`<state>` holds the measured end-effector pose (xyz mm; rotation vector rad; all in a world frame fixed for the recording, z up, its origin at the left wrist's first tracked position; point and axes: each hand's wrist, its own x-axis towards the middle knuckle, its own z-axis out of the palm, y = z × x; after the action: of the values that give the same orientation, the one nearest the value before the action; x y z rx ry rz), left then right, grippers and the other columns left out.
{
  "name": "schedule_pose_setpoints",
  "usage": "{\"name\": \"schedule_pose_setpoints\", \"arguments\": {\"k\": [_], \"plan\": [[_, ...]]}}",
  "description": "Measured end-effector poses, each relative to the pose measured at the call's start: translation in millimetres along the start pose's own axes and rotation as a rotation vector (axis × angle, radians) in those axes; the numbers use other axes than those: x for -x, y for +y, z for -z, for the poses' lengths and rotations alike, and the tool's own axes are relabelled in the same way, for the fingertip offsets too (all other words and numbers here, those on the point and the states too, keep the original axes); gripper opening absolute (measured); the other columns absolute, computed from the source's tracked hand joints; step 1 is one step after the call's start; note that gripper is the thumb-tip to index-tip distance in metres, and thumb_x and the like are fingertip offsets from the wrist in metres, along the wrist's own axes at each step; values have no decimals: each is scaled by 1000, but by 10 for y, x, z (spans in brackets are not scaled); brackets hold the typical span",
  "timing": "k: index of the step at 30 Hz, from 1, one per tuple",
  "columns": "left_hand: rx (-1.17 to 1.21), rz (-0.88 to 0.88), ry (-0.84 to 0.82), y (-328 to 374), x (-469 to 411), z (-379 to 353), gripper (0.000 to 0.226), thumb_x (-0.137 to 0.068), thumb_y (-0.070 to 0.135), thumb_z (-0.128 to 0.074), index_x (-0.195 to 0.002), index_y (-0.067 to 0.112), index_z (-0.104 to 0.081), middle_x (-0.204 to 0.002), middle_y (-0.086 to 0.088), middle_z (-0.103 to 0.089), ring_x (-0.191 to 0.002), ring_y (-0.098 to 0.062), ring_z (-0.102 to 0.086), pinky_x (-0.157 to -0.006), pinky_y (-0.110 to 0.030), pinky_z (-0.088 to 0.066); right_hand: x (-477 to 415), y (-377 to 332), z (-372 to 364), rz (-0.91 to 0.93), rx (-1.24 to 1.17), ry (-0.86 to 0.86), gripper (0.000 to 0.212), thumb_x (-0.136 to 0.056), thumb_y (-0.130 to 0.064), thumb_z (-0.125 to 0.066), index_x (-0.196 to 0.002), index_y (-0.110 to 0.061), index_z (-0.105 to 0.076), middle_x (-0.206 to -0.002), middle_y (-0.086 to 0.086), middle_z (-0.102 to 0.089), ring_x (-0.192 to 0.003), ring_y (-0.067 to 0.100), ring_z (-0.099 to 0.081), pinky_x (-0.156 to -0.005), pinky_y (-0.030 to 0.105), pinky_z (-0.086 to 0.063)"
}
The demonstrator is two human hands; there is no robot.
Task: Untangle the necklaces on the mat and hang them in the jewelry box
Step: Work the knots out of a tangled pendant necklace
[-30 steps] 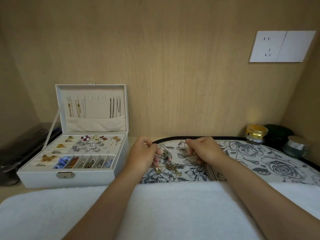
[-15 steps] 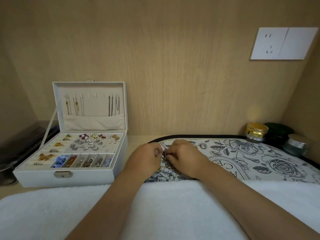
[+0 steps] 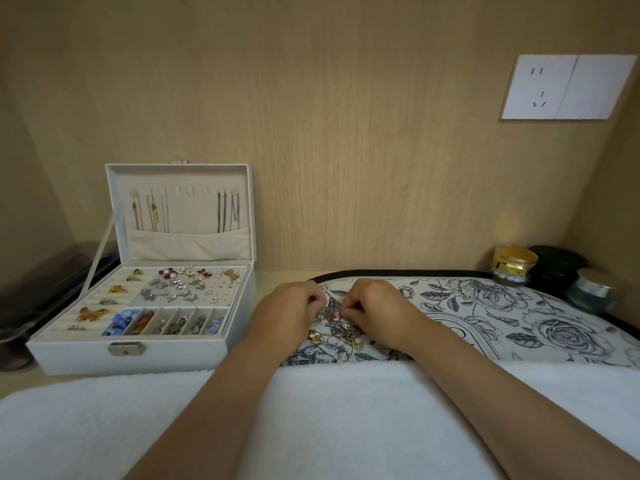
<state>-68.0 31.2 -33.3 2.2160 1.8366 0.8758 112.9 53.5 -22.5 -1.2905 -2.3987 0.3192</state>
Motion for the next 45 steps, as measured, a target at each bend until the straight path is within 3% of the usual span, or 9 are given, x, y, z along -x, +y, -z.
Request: {"name": "schedule_pose_setpoints", "arguments": {"k": [6,10,17,22,23,25,29,34,45], "plan": [[444,116,25,131,35,40,10,-101,20,-50,-96,23,-57,-88,7,-68,-74,0,-61,-59,-7,-42,21,-9,39,-143,-403,136,17,-101,-19,-52,-87,-18,-62,-81,-5,-66,-72,9,-60,-73,24,-49],[739,166,-24,227,42,59,17,-103,14,-45,-95,24,-56,-74,7,-68,-76,-18,-69,-86,-46,-56,6,-92,137,-253,-835,98,19,-103,-19,-51,-85,-16,-57,-57,-5,-46,-41,9,-39,-44,24,-36],[730,69,20,232,56,69,17,-101,9,-46,-100,22,-56,-76,-7,-63,-75,-15,-62,-89,-50,-54,29,-41,204,-174,-675,89,10,-92,-19,-71,-99,-15,-78,-45,-16,-42,-41,1,-32,-44,15,-29],[720,18,80,241,68,27,20,-98,10,-54,-96,30,-58,-77,-1,-66,-73,-15,-64,-79,-47,-56,34,-92,221,-190,-782,110,9,-88,-20,-75,-95,-17,-80,-80,19,-75,-69,17,-55,-64,36,-53],[696,6,104,244,71,26,21,-97,12,-56,-95,33,-58,-80,0,-66,-74,-15,-64,-74,-41,-56,47,-102,231,-205,-810,106,10,-89,-20,-74,-96,-14,-79,-71,12,-74,-61,11,-55,-57,27,-50],[634,-14,159,245,68,36,21,-94,17,-62,-93,38,-57,-88,-1,-64,-74,-15,-61,-64,-23,-48,69,-109,252,-256,-870,69,15,-93,-20,-69,-101,-8,-75,-44,-10,-57,-38,0,-38,-39,16,-34],[509,-87,283,204,52,86,19,-86,6,-72,-82,24,-66,-97,7,-57,-80,-3,-59,-67,-10,-45,69,-59,248,-292,-940,-7,14,-95,-28,-66,-94,-16,-72,-46,-13,-35,-44,9,-25,-44,21,-20],[471,-49,227,221,67,71,45,-83,-3,-68,-68,39,-70,-99,11,-61,-87,-1,-58,-70,-8,-41,70,-66,230,-301,-939,1,19,-92,-30,-69,-95,-11,-73,-48,-8,-32,-41,8,-25,-43,21,-18],[648,184,131,308,116,75,5,-79,23,-81,-84,23,-80,-94,12,-75,-87,4,-68,-83,-16,-51,66,-80,213,-289,-876,1,19,-96,-28,-65,-90,-11,-72,-49,-10,-35,-42,6,-26,-44,22,-19]]}}
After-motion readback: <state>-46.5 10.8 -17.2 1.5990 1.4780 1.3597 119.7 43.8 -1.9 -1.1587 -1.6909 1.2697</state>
